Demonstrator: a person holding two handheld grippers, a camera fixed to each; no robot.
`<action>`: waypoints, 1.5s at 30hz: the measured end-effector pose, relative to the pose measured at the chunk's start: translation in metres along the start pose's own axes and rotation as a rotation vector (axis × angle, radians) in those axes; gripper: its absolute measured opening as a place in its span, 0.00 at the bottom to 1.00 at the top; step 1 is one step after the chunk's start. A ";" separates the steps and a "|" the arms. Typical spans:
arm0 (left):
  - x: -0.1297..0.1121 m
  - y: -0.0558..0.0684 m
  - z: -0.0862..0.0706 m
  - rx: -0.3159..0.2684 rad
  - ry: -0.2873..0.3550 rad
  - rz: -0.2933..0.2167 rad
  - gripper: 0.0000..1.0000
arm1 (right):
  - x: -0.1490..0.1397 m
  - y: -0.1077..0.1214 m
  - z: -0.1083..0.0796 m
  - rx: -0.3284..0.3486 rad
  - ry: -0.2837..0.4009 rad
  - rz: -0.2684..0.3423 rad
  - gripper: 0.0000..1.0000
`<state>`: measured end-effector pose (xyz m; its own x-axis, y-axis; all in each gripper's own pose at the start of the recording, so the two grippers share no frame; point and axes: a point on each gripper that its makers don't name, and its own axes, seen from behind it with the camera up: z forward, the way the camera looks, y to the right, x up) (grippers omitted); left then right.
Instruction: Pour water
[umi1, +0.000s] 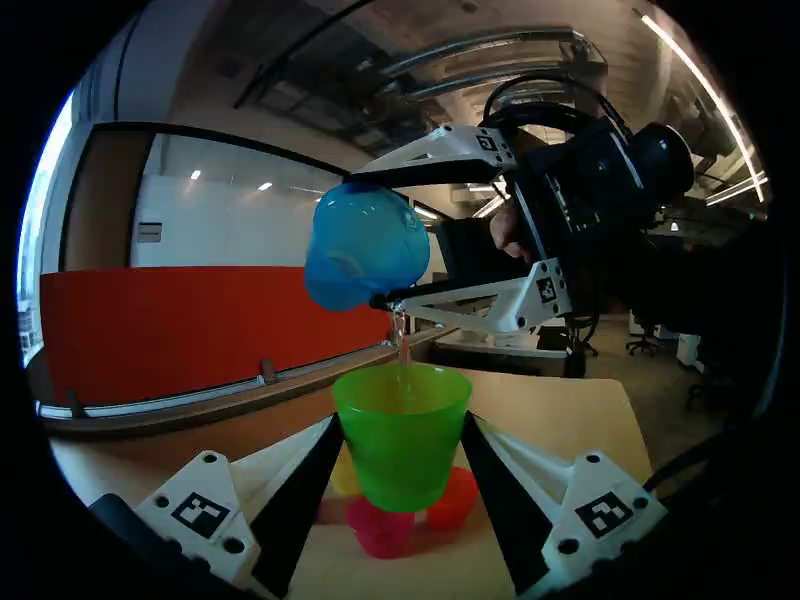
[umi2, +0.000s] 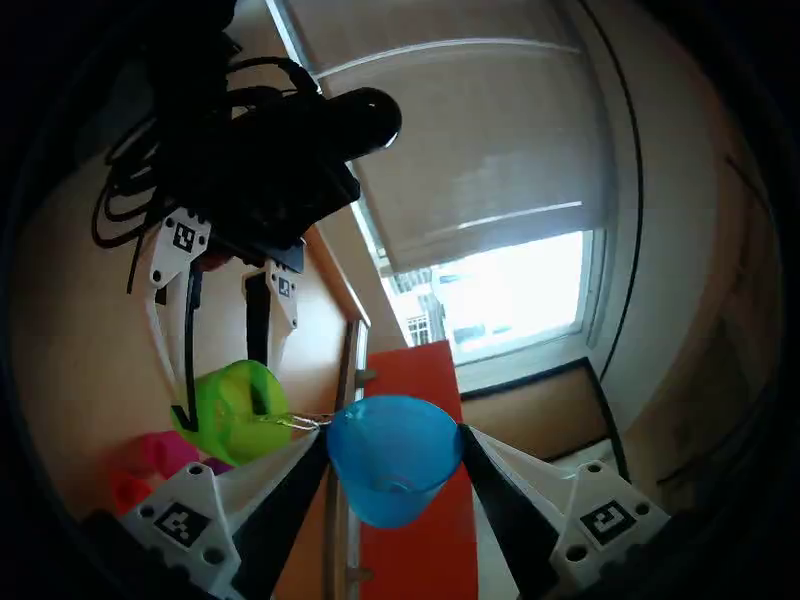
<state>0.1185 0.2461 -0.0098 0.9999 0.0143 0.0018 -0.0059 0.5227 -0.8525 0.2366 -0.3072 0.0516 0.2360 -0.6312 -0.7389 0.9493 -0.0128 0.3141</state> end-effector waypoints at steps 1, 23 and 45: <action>0.000 0.000 0.000 0.000 0.001 0.000 0.83 | 0.000 0.000 0.000 0.000 0.001 -0.002 0.94; 0.002 0.000 -0.002 -0.001 0.005 0.002 0.83 | 0.003 0.003 0.002 -0.003 0.001 -0.072 0.94; 0.005 0.002 -0.001 0.000 0.012 0.003 0.83 | 0.002 0.005 0.003 -0.003 -0.013 -0.134 0.94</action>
<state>0.1238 0.2462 -0.0115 1.0000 0.0053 -0.0069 -0.0086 0.5229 -0.8523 0.2414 -0.3110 0.0538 0.1048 -0.6338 -0.7663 0.9727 -0.0953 0.2118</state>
